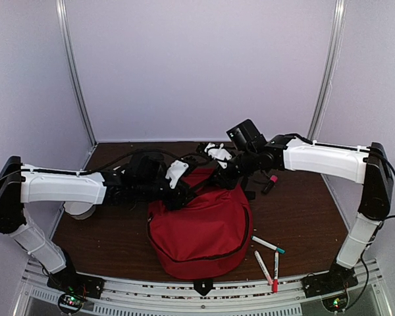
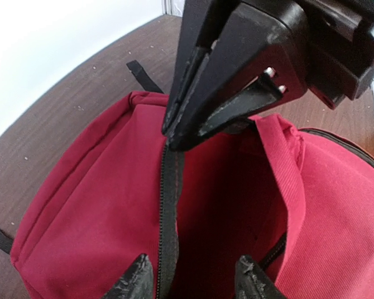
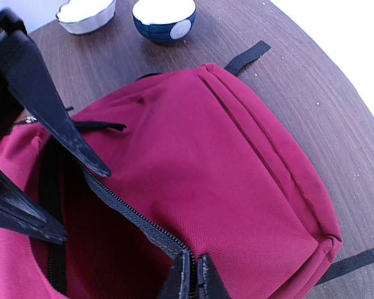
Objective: Pack the student bag
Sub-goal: Pick up the lower front pocket of the student bag.
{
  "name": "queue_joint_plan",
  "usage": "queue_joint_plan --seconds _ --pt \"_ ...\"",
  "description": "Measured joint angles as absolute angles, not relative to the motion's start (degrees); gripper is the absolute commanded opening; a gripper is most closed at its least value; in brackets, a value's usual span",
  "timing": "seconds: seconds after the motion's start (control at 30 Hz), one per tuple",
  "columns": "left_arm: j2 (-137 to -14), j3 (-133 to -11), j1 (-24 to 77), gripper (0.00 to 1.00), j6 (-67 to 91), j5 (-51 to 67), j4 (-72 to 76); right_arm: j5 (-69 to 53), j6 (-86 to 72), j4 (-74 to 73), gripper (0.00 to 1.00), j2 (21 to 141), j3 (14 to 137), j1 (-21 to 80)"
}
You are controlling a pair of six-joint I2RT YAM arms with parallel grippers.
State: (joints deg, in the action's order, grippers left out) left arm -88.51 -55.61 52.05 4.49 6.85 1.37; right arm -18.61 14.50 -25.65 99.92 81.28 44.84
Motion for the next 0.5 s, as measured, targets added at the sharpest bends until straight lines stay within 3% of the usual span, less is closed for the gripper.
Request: queue_joint_plan --seconds 0.27,0.43,0.5 --pt "-91.3 -59.0 54.9 0.41 0.8 -6.2 1.8 -21.2 13.2 -25.2 0.04 98.5 81.3 44.6" --pt "-94.0 -61.1 54.8 0.21 -2.7 -11.7 2.1 -23.0 13.3 -24.8 0.05 97.2 81.0 44.5" --pt "-95.3 -62.2 54.8 0.15 -3.9 -12.3 1.9 -23.6 13.5 -24.4 0.13 96.7 80.4 44.3"
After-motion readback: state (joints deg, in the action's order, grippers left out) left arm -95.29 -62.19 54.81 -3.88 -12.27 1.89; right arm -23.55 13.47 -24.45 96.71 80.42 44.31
